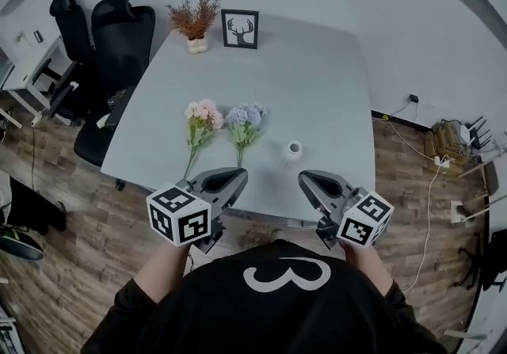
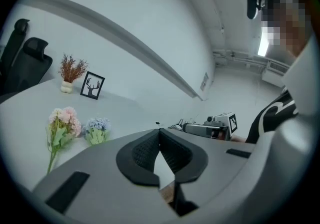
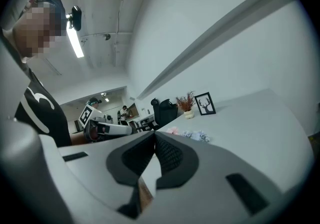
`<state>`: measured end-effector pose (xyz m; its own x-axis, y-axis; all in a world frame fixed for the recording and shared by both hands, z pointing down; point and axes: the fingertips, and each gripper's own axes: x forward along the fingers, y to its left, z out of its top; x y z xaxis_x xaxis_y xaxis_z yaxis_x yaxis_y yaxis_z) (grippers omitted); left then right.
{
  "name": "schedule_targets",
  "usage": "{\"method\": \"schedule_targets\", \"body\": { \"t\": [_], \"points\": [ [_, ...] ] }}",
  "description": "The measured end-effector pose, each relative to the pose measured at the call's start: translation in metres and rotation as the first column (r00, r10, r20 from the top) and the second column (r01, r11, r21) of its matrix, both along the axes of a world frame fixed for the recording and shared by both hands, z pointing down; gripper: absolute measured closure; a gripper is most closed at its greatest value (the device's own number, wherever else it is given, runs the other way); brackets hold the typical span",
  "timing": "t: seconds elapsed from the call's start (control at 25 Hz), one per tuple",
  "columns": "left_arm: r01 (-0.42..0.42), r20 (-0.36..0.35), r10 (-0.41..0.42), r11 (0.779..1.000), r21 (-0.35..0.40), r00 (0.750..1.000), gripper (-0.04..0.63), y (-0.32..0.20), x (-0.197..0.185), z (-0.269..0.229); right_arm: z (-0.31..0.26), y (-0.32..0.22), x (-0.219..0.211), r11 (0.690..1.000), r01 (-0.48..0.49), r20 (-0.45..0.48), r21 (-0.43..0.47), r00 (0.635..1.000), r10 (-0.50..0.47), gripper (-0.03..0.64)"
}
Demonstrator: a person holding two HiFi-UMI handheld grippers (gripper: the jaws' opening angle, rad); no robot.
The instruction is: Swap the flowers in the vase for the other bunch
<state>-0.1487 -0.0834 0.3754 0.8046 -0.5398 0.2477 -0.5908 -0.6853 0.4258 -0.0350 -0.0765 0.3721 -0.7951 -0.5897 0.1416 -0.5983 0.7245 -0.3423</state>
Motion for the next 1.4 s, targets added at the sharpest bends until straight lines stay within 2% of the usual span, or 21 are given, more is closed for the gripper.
{"method": "schedule_targets", "body": {
  "t": [0.2, 0.52, 0.92, 1.2, 1.24, 1.4],
  "points": [
    [-0.004, -0.021, 0.004, 1.000, -0.031, 1.000, 0.584, 0.009, 0.001, 0.005, 0.004, 0.010, -0.007, 1.000, 0.016, 0.005, -0.012, 1.000, -0.016, 0.607],
    [-0.005, -0.041, 0.005, 1.000, -0.015, 0.999, 0.586, 0.013, 0.008, 0.001, 0.006, 0.016, -0.004, 1.000, 0.014, 0.010, -0.008, 1.000, -0.014, 0.607],
    [-0.025, 0.022, 0.024, 0.999, 0.028, 0.999, 0.584, 0.013, 0.012, 0.006, 0.009, 0.014, 0.002, 1.000, -0.008, 0.018, -0.020, 1.000, 0.008, 0.607],
    [0.052, 0.041, -0.053, 0.998, 0.017, 0.998, 0.580, -0.011, 0.003, 0.013, 0.016, 0.006, 0.015, 0.999, -0.026, 0.018, -0.045, 0.999, 0.027, 0.607],
    [0.064, 0.041, -0.065, 0.998, 0.015, 0.997, 0.570, -0.016, 0.002, 0.014, 0.017, 0.004, 0.017, 0.998, -0.030, 0.018, -0.049, 0.999, 0.031, 0.607],
    [0.094, 0.035, -0.094, 0.995, -0.010, 0.995, 0.463, -0.038, 0.001, 0.016, 0.020, -0.008, 0.028, 0.997, -0.045, 0.020, -0.064, 0.999, 0.046, 0.607]
  ]
}}
